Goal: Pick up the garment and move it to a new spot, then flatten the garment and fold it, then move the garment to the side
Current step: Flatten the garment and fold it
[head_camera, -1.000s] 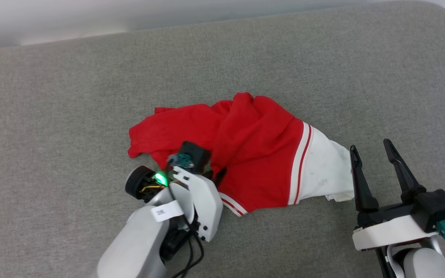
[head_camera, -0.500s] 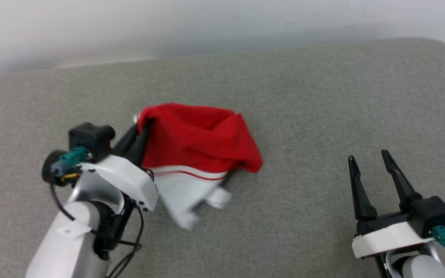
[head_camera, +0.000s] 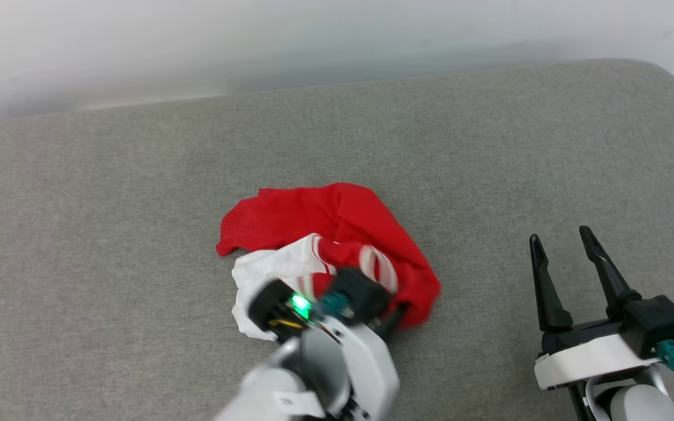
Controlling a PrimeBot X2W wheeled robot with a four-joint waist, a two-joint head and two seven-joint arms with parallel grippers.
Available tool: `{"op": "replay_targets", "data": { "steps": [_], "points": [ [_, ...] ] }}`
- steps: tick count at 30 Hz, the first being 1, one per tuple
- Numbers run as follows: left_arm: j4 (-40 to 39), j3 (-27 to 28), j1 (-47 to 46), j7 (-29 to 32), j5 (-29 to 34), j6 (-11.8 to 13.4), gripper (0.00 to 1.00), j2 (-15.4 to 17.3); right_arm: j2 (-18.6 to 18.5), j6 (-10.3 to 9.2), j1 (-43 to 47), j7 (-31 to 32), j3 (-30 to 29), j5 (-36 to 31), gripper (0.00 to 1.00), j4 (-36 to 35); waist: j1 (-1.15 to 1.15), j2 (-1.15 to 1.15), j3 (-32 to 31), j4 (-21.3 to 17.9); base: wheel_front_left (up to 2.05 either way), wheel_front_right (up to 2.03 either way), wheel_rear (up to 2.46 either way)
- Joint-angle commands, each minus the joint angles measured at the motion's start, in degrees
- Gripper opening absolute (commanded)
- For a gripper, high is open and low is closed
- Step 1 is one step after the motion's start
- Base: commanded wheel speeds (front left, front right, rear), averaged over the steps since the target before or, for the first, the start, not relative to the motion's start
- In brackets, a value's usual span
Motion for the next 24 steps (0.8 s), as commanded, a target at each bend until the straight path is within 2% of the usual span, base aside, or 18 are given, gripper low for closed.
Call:
{"op": "replay_targets", "data": {
  "steps": [1,8,10,11,17,20,24],
  "points": [
    [1.8,-1.88,0.03,-0.03,0.22,-0.47,0.0,-0.87,0.05,-0.02,-0.72,-0.11,-0.06,0.14,1.0,-0.06,0.0,-0.01,0.76,-0.73,0.0,0.0,0.0],
    [11.79,-9.97,-2.71,-1.31,-0.11,-1.46,0.0,-3.46,0.05,-0.02,-1.25,-0.11,-0.21,0.58,1.0,0.04,0.0,-0.01,2.18,-2.4,0.0,0.0,0.0],
    [14.09,-11.99,-3.38,-1.44,-0.32,-1.55,0.43,-3.74,0.04,-0.02,-1.27,-0.11,-0.15,0.62,1.0,0.15,0.0,-0.01,2.21,-2.59,0.0,0.0,0.0],
    [15.06,-12.92,-3.81,-1.94,-0.28,-1.52,1.0,-3.82,0.05,-0.02,-1.21,-0.11,-0.11,0.65,1.0,0.25,0.0,-0.01,2.12,-2.62,0.0,0.0,0.0],
    [17.31,-14.85,-4.56,-5.08,-1.69,-1.59,1.0,-4.24,0.05,-0.02,-0.47,-0.11,-0.4,0.54,1.0,0.86,0.0,-0.01,0.42,-1.64,0.0,0.0,0.0],
    [16.79,-14.06,-5.14,-7.3,-2.4,-1.43,1.0,-4.41,0.03,-0.02,0.1,-0.11,-0.44,-0.08,1.0,1.11,0.0,-0.01,-1.27,-0.33,0.0,0.0,0.0],
    [13.91,-11.54,-5.44,-9.62,-3.3,0.15,1.0,-3.99,0.05,-0.02,0.91,-0.12,-0.83,-0.75,1.0,1.44,0.0,-0.01,-3.9,1.86,0.0,0.0,0.0]
  ]
}}
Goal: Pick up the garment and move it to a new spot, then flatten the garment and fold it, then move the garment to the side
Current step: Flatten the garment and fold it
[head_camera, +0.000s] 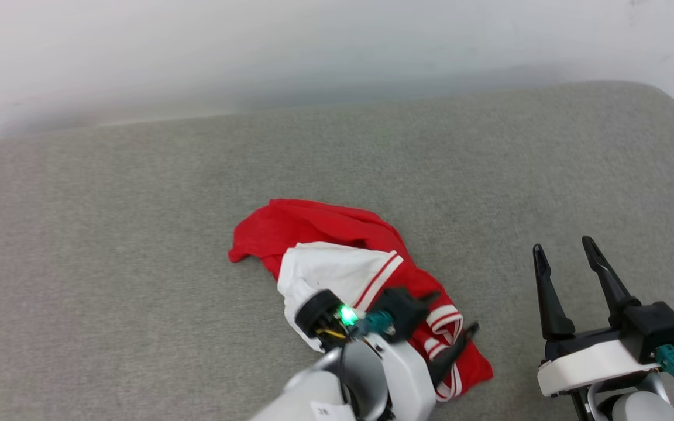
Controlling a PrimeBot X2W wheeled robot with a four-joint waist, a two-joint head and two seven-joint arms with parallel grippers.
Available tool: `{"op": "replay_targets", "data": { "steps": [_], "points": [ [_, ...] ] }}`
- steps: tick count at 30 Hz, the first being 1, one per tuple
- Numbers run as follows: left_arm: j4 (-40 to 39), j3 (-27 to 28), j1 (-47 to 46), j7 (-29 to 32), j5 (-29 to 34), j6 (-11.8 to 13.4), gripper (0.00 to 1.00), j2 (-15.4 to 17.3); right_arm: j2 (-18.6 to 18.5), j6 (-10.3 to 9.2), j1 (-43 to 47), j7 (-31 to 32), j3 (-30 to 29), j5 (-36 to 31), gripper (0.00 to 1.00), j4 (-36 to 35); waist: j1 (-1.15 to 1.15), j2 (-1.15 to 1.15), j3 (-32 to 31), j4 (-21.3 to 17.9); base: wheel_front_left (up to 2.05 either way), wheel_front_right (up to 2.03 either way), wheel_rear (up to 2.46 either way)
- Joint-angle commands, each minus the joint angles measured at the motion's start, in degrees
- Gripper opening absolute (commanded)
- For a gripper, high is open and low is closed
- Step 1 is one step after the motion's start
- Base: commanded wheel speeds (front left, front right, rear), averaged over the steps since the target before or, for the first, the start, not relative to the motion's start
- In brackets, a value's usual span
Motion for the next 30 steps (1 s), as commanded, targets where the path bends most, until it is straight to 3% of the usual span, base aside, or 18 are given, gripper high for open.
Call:
{"op": "replay_targets", "data": {
  "steps": [1,9,14,18,24,30],
  "points": [
    [-0.82,0.79,-0.63,-0.68,-0.18,0.51,1.0,0.58,0.03,-0.02,0.6,-0.11,-0.1,-0.4,1.0,0.13,0.0,0.0,-1.76,1.71,0.0,0.0,0.0],
    [-9.31,13.33,0.7,-9.57,-0.93,7.79,1.0,7.55,0.03,-0.02,2.27,-0.11,-0.73,-1.14,1.0,0.6,0.0,0.0,-5.74,5.3,0.0,0.0,0.0],
    [-11.49,19.28,4.86,-17.63,0.77,10.23,1.0,14.37,0.02,-0.02,3.14,-0.11,-0.45,-1.2,1.0,0.67,0.0,0.0,-6.69,6.58,0.0,0.0,0.0],
    [-12.93,22.72,10.61,-21.69,1.68,11.77,1.0,18.03,0.03,-0.02,3.3,-0.11,-0.33,-1.14,1.0,0.38,0.0,0.0,-6.83,7.2,0.0,0.0,0.0],
    [-17.17,26.88,19.68,-22.84,4.55,13.7,1.0,17.68,0.03,-0.02,3.91,-0.11,-0.45,-1.45,1.0,0.26,0.0,0.0,-6.5,7.9,0.0,0.0,0.0],
    [-20.22,29.39,24.48,-22.82,7.17,13.05,1.0,13.27,0.04,-0.02,4.07,-0.11,-1.51,-2.04,1.0,-0.35,0.0,0.0,-5.39,9.4,0.0,0.0,0.0]
  ]
}}
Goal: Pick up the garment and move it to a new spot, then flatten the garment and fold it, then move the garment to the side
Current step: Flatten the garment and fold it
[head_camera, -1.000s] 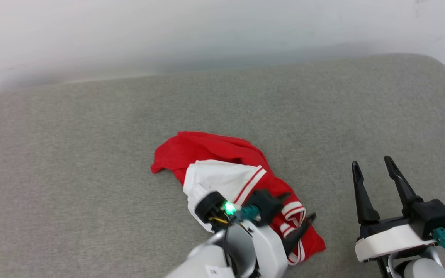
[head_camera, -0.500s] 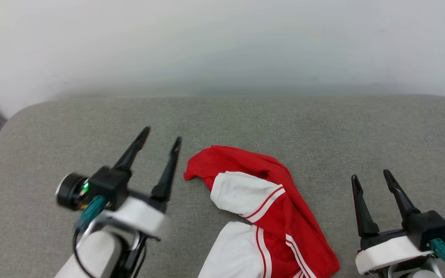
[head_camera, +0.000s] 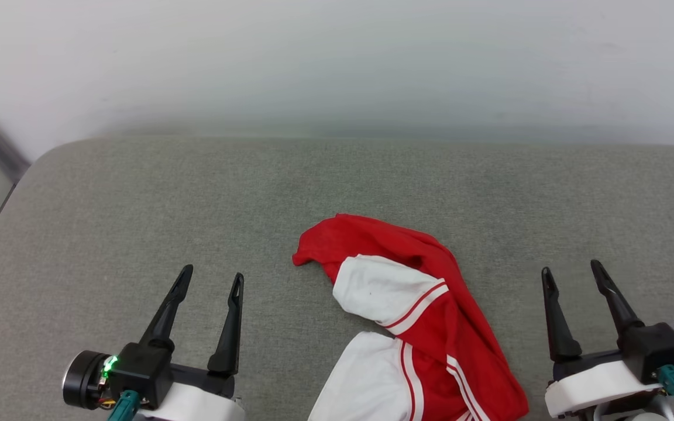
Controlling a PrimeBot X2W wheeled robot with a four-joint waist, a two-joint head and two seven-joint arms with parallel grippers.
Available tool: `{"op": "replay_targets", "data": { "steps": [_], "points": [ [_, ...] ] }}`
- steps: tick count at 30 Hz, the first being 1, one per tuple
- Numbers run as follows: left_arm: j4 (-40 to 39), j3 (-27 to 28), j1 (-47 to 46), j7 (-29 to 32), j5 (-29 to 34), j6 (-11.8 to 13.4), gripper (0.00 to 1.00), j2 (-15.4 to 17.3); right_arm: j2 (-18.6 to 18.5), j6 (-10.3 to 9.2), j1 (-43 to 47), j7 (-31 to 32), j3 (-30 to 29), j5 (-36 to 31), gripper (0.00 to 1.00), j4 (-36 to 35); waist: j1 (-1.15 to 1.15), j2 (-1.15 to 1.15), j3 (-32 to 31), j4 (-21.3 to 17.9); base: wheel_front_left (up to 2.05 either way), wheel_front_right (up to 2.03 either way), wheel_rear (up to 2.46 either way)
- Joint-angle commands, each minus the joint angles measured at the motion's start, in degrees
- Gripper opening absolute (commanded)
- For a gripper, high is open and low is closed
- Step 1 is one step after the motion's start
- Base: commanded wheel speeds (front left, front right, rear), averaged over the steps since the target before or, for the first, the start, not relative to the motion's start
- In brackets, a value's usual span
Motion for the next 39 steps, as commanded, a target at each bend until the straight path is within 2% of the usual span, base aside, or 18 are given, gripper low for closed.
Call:
{"op": "replay_targets", "data": {
  "steps": [1,5,7,9,13,19,23,26,31,39],
  "points": [
    [-0.19,0.25,0.02,-0.26,0.64,-0.52,1.0,-0.55,0.05,-0.02,0.43,-0.11,0.44,-0.84,1.0,-0.31,0.01,0.0,0.51,0.55,0.0,0.0,0.0],
    [0.43,1.0,-1.04,-0.22,2.52,-2.31,1.0,-2.23,0.05,-0.02,-1.42,1.53,2.32,-3.39,1.0,-1.94,0.01,0.0,1.19,1.48,0.0,0.0,0.0],
    [0.69,1.31,-1.52,-0.22,3.45,-3.06,1.0,-2.88,-0.03,-0.02,-2.35,5.21,4.46,-4.53,1.0,-2.74,0.01,0.0,1.5,1.95,0.0,0.0,0.0],
    [0.89,1.52,-1.64,-0.22,4.14,-3.9,1.0,-3.9,-1.9,-0.05,-4.08,9.9,7.54,-3.81,1.0,-3.91,0.01,0.0,1.92,2.57,0.0,0.0,0.0],
    [1.33,2.33,-2.02,-0.22,5.18,-5.28,1.0,-5.57,-8.15,-0.03,-8.58,24.37,16.76,2.36,1.0,-5.72,0.01,0.0,2.84,3.99,0.0,0.0,0.0],
    [2.04,3.69,-2.8,-0.22,6.36,-7.7,1.0,-7.7,-17.49,-0.02,-19.51,50.64,27.25,15.12,1.0,-6.92,0.01,0.0,4.88,6.62,0.0,0.0,0.0],
    [3.16,3.8,-3.02,-0.22,7.64,-9.39,1.0,-9.05,-19.94,-0.02,-25.74,65.36,31.07,23.79,1.0,-5.02,0.01,0.0,6.14,9.1,0.0,0.0,0.0],
    [3.56,3.95,-3.74,-0.22,8.41,-10.39,1.0,-10.16,-21.17,-0.02,-29.78,73.47,32.32,29.0,1.0,-3.97,0.01,0.0,7.06,11.23,0.0,0.0,0.0],
    [4.07,4.4,-4.22,-0.22,9.28,-11.58,1.0,-11.74,-23.75,-0.02,-33.62,80.46,34.92,31.36,1.0,-1.51,0.01,0.0,8.44,14.31,0.0,0.0,0.0],
    [4.55,5.49,-4.76,-0.23,9.86,-12.89,1.0,-13.33,-24.88,-0.02,-34.16,82.73,36.6,32.7,1.0,3.12,0.01,0.0,9.81,17.17,0.0,0.0,0.0]
  ]
}}
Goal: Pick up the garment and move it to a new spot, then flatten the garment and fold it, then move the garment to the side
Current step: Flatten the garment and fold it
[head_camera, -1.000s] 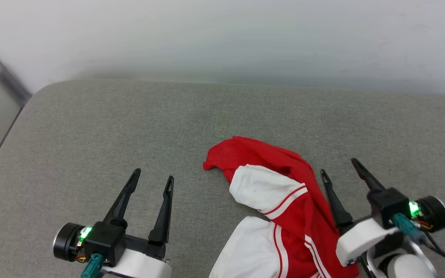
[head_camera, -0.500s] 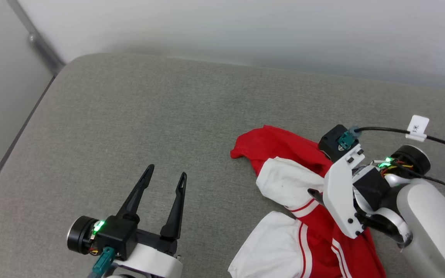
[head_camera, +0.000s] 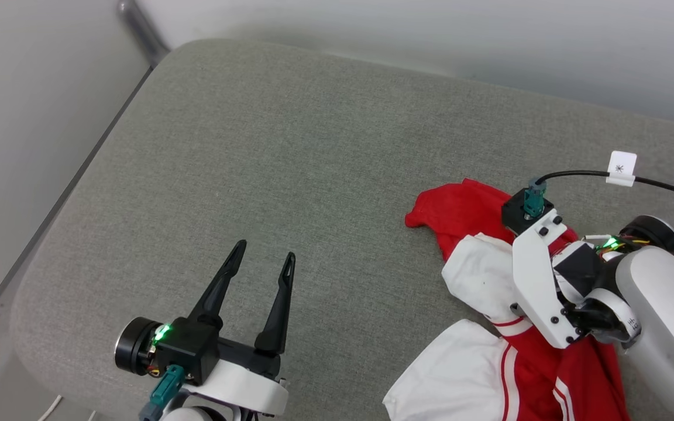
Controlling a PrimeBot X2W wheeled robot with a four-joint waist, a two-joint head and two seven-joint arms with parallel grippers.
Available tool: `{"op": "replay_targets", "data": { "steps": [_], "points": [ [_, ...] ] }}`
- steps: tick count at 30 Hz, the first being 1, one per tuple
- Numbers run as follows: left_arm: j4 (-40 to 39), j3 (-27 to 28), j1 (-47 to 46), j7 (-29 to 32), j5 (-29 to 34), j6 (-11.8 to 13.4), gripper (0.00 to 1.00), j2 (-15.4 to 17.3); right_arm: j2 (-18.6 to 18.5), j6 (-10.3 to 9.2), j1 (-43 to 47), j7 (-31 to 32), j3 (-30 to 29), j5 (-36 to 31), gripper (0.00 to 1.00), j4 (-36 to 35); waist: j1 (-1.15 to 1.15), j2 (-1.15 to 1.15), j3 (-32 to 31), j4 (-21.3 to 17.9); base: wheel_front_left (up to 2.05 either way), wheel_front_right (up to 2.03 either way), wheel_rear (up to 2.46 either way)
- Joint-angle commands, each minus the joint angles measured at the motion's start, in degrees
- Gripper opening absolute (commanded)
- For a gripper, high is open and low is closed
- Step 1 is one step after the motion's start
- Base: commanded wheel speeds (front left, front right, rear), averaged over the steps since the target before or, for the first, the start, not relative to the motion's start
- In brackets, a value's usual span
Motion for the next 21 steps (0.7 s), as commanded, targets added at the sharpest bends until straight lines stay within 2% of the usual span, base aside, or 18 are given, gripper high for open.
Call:
{"op": "replay_targets", "data": {
  "steps": [1,8,9,10,16,21],
  "points": [
    [0.04,0.25,-0.82,-0.15,0.25,-0.36,1.0,-0.19,-0.35,-0.02,-0.31,-0.07,0.46,0.24,1.0,0.68,-0.01,0.0,0.36,0.44,0.0,0.0,0.0],
    [0.23,0.61,-0.82,-0.15,1.0,-0.86,1.0,-1.01,-0.56,-0.02,0.43,-1.03,2.46,-0.04,1.0,2.68,-0.01,0.0,0.58,0.44,0.0,0.0,0.0],
    [0.26,0.71,-0.91,-0.15,1.15,-0.92,1.0,-1.09,-0.32,-0.02,0.38,-1.51,2.51,0.28,0.34,2.93,-0.01,0.0,0.61,0.33,0.0,0.0,0.0],
    [0.29,0.86,-1.0,-0.15,1.19,-0.91,1.0,-1.18,0.01,-0.02,0.3,-1.92,2.5,0.62,0.0,3.25,-0.01,0.0,0.61,0.17,0.0,0.0,0.0],
    [0.65,2.02,-0.54,-0.15,1.82,-1.27,1.0,-1.23,1.21,-0.02,-1.58,-5.55,1.86,2.06,0.0,3.18,-0.01,0.0,-0.55,-1.87,0.0,0.0,0.0],
    [0.57,3.31,0.69,-0.15,2.28,-1.43,1.0,-0.75,1.3,-0.02,-1.96,-9.42,0.07,3.25,0.0,1.04,-0.01,0.0,-2.54,-5.06,0.0,0.0,0.0]
  ]
}}
